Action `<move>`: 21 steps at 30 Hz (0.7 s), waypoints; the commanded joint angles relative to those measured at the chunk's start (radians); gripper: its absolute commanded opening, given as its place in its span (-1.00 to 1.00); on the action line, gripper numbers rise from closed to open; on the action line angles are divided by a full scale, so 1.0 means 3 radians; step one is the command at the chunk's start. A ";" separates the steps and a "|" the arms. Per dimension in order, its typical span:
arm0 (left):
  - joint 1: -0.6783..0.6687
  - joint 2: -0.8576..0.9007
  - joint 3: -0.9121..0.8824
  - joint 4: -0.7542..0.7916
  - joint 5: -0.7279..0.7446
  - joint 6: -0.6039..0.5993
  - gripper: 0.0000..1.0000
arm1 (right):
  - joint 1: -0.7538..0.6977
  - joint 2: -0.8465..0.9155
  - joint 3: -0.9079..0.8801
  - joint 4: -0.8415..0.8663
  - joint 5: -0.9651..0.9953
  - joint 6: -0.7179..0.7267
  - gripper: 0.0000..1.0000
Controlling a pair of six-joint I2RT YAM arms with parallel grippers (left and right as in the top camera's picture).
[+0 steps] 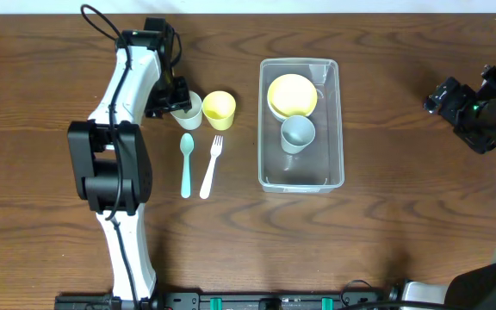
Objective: Pack container
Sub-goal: 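Grasp the white cup with the left gripper, then place the white cup into the grey cup in the container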
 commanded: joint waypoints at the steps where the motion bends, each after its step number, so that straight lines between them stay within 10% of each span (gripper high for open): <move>1: -0.0010 -0.0029 0.0028 0.0011 0.0081 0.0090 -0.88 | -0.0020 0.0013 0.0001 -0.0003 -0.0010 0.0038 0.98; 11: -0.0088 -0.0936 0.0234 -0.0343 -0.0179 0.0177 -0.89 | -0.0020 0.0013 0.0001 -0.0001 -0.0010 0.0038 0.98; 21: -0.1364 -0.1801 0.0217 -0.0374 -0.0220 0.0187 -0.88 | -0.0020 0.0013 0.0001 -0.0003 -0.0010 0.0038 0.99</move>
